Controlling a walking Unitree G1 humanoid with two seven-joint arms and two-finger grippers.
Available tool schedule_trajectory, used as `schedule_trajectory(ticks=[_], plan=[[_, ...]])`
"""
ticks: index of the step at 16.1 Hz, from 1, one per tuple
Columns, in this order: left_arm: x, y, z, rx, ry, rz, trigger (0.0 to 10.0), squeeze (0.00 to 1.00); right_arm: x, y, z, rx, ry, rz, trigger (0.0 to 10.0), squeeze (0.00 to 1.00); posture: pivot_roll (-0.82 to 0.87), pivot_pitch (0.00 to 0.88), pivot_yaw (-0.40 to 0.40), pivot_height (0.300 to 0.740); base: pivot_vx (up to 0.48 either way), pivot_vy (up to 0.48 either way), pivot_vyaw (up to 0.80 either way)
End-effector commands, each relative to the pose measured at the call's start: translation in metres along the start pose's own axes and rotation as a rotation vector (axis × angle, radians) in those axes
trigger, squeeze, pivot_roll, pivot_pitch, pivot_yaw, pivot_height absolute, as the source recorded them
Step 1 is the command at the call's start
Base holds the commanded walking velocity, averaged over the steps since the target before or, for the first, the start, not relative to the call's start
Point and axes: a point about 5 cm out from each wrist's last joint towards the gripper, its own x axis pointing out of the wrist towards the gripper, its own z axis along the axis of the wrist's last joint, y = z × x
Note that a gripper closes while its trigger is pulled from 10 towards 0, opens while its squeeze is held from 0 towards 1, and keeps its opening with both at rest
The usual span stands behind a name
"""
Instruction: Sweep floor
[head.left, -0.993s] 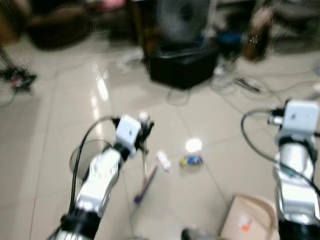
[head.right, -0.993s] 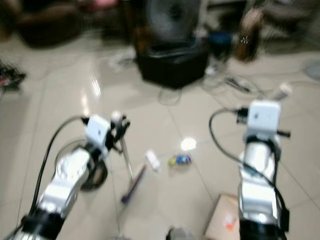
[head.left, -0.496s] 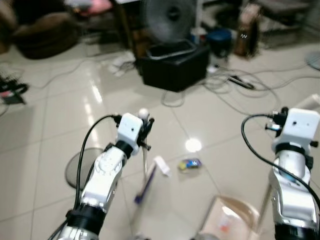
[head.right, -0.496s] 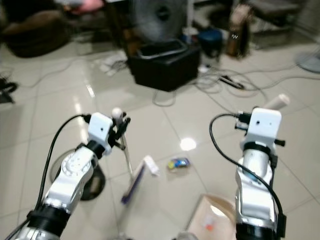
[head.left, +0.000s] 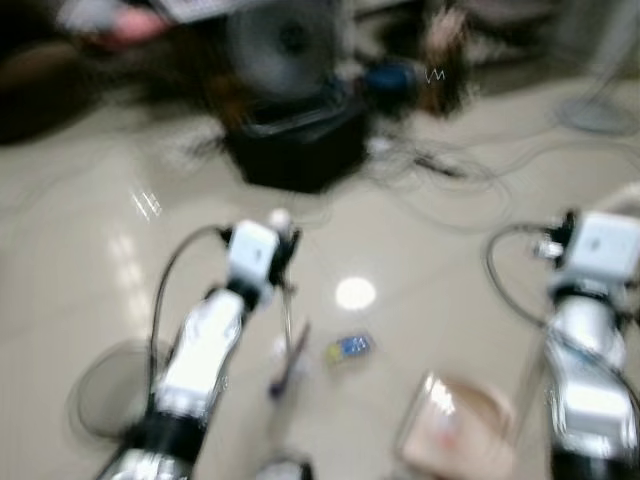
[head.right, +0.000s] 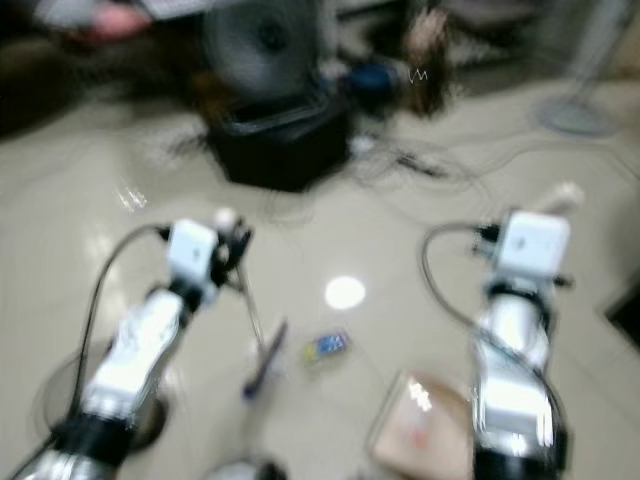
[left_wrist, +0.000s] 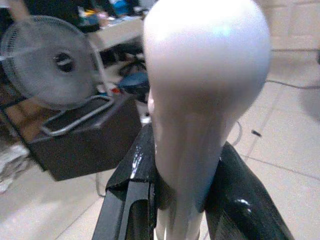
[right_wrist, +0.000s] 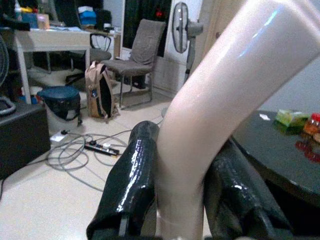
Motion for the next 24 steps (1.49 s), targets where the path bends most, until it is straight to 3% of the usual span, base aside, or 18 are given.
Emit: schedule_trajectory(ticks=[1,10,12,15,24], plan=[[0.0048,0.0030,0.0150,0.034,-0.068,0.011,10.0,0.00,0.0021,-0.0044,0.0066,0.011,-0.030,-0.012,10.0,0.00,-0.06,0.058,0.096,0.740,0.304,0.000,-0.69],[0.0061,0.0059,0.0179,0.036,-0.093,0.045,10.0,0.00,0.0037,-0.0077,0.0097,-0.079,-0.072,-0.006,10.0,0.00,-0.06,0.041,0.098,0.740,0.302,0.000,-0.08],[0.0065,0.0064,0.0180,0.049,-0.094,0.059,10.0,0.00,0.0038,-0.0069,0.0106,-0.108,-0.080,0.001,10.0,0.00,-0.06,0.038,0.097,0.740,0.304,0.000,0.80],[0.0061,0.0069,0.0176,0.048,-0.094,0.062,10.0,0.00,0.0034,-0.0049,0.0105,-0.103,-0.085,0.006,10.0,0.00,-0.06,0.039,0.096,0.740,0.304,0.000,0.68],[0.0055,0.0063,0.0154,0.053,-0.083,0.050,10.0,0.00,0.0013,-0.0041,0.0045,-0.031,-0.072,0.010,10.0,0.00,-0.05,0.056,0.107,0.740,0.304,0.000,0.00]])
